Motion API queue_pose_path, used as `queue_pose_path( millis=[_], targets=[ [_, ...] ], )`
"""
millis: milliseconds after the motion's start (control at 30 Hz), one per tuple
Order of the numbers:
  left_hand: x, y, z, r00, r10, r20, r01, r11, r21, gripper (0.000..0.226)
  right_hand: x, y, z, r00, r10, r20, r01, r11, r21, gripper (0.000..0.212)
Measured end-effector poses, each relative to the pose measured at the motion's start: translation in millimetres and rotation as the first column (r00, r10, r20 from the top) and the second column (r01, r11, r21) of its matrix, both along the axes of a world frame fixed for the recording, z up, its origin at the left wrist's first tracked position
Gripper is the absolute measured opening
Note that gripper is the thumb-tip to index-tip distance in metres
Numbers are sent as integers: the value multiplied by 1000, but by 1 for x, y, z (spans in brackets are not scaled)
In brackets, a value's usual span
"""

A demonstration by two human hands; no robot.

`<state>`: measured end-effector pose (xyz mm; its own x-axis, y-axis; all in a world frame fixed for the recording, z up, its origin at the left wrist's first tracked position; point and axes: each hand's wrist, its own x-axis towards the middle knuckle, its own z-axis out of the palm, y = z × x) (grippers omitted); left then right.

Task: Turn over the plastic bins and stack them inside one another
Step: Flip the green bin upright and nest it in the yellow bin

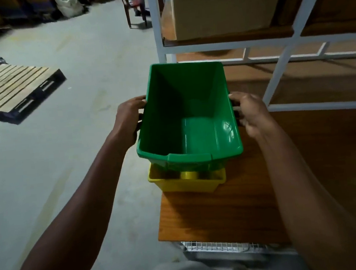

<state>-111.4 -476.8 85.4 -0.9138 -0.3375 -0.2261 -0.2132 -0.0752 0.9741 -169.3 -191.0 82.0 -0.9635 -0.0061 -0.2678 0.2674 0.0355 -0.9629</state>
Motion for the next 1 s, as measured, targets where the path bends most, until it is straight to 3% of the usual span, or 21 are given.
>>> queue_pose_path(
  millis=[400,667,833,1000],
  targets=[
    [-5,-15,-46,993,-87,76,83,995,57,43,10,-13,-36,993,-79,85,74,996,54,16],
    [-9,-18,-70,988,-73,134,69,997,33,44,2,-13,-61,986,-37,165,24,997,80,42],
    [-8,-21,-85,981,-88,171,87,996,13,43,1,-15,-72,981,-23,192,9,997,74,34],
    [-11,-22,-91,979,-104,178,104,995,10,43,1,-12,-87,975,-16,220,-6,995,98,40]
  ],
)
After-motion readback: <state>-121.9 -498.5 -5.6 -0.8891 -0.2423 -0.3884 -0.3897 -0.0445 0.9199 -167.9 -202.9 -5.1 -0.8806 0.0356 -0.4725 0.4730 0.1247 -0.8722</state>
